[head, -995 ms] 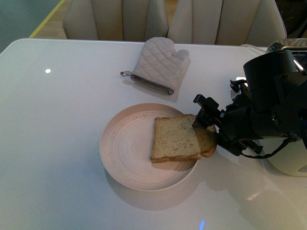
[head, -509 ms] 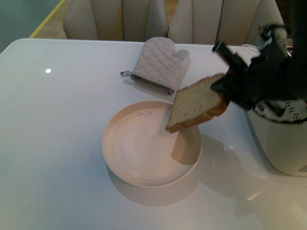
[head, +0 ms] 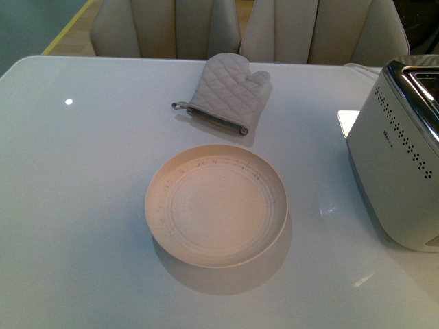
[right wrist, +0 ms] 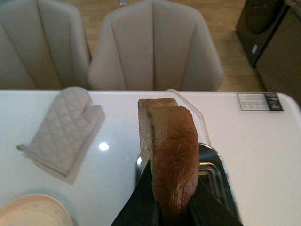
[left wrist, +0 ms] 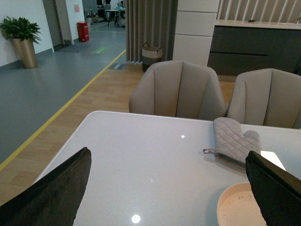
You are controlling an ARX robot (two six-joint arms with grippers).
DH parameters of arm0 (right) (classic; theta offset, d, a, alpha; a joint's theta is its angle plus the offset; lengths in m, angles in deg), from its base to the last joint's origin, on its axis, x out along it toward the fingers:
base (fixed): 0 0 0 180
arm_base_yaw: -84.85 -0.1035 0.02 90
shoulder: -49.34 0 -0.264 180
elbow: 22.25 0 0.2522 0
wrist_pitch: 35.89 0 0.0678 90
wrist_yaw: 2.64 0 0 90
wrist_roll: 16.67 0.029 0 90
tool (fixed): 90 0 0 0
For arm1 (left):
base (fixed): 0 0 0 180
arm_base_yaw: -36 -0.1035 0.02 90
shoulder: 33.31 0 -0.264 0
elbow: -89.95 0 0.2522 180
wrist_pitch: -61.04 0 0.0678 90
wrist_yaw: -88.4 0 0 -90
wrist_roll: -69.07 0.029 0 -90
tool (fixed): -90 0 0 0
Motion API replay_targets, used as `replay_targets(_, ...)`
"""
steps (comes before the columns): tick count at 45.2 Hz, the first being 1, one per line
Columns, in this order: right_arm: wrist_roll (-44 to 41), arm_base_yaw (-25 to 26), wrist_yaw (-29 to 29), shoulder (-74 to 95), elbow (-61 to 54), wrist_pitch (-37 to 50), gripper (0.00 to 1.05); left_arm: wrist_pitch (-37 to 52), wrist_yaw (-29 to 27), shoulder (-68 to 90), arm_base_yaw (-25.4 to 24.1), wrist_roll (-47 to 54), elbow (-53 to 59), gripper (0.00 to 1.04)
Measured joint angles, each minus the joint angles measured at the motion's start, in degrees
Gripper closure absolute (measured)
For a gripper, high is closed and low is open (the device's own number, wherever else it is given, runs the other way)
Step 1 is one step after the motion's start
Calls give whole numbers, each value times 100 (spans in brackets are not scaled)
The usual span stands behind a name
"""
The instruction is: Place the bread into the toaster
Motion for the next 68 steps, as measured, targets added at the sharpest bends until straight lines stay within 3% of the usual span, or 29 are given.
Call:
replay_targets(15, -363, 201, 94, -28, -133, -686, 101, 0, -2, 0, 0, 0, 0, 7)
replay_targets(32, -391, 127, 457, 411, -59, -715, 101, 0, -2, 0, 0, 0, 0, 7)
replay_targets(50, -411, 129, 466, 767, -83, -658, 101, 0, -2, 0, 0, 0, 0, 7)
replay_targets(68, -479, 151, 573, 1185, 251, -1252, 101, 0, -2, 0, 0, 0, 0, 7)
